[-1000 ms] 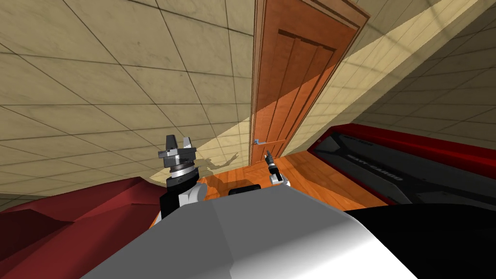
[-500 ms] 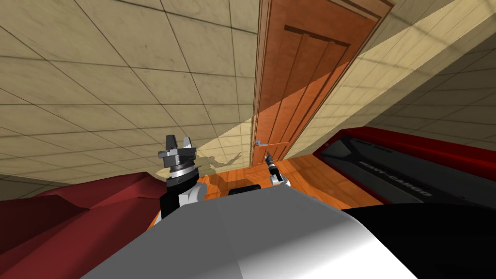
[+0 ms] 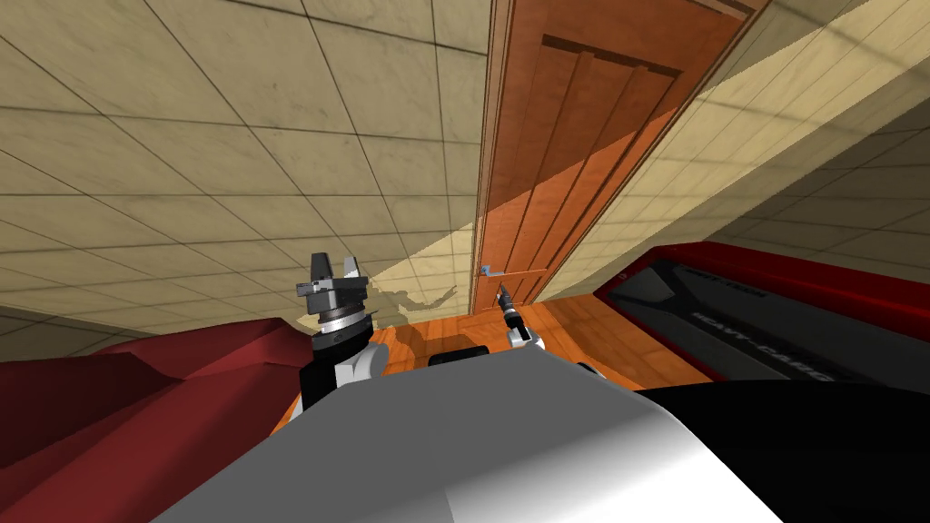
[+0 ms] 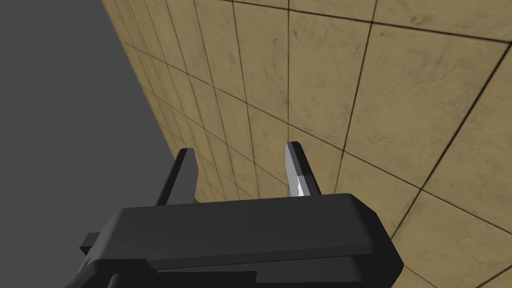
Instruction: Pull the door open
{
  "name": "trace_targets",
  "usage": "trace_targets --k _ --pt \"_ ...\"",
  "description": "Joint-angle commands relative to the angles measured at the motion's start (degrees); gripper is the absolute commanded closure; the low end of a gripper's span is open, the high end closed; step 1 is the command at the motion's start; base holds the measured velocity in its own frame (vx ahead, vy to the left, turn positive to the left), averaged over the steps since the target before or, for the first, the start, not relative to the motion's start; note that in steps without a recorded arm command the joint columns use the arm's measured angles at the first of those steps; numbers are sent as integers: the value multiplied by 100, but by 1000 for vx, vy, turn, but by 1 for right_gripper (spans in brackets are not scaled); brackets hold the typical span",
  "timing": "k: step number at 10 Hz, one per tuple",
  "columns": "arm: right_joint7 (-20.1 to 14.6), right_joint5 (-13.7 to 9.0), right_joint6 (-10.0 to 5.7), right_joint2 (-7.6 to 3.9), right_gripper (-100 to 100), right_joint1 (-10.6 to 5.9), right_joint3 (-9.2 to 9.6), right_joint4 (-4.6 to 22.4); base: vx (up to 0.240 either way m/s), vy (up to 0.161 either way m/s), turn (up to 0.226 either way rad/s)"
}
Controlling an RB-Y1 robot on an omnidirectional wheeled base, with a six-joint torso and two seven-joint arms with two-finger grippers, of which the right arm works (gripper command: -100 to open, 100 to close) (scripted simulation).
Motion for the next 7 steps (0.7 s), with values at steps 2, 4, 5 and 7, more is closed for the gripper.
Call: trace_targets --k 2,4,5,7 --pt "-28 -12 -85 -48 -100 -119 22 324 44 -48 101" --pt "-40 -20 -133 -70 -100 -195 35 529 42 -57 89" --pt "-36 -17 -106 -65 -100 -154 31 429 22 -26 22" --pt "-89 -101 -210 -168 -100 -130 -127 591 128 18 213"
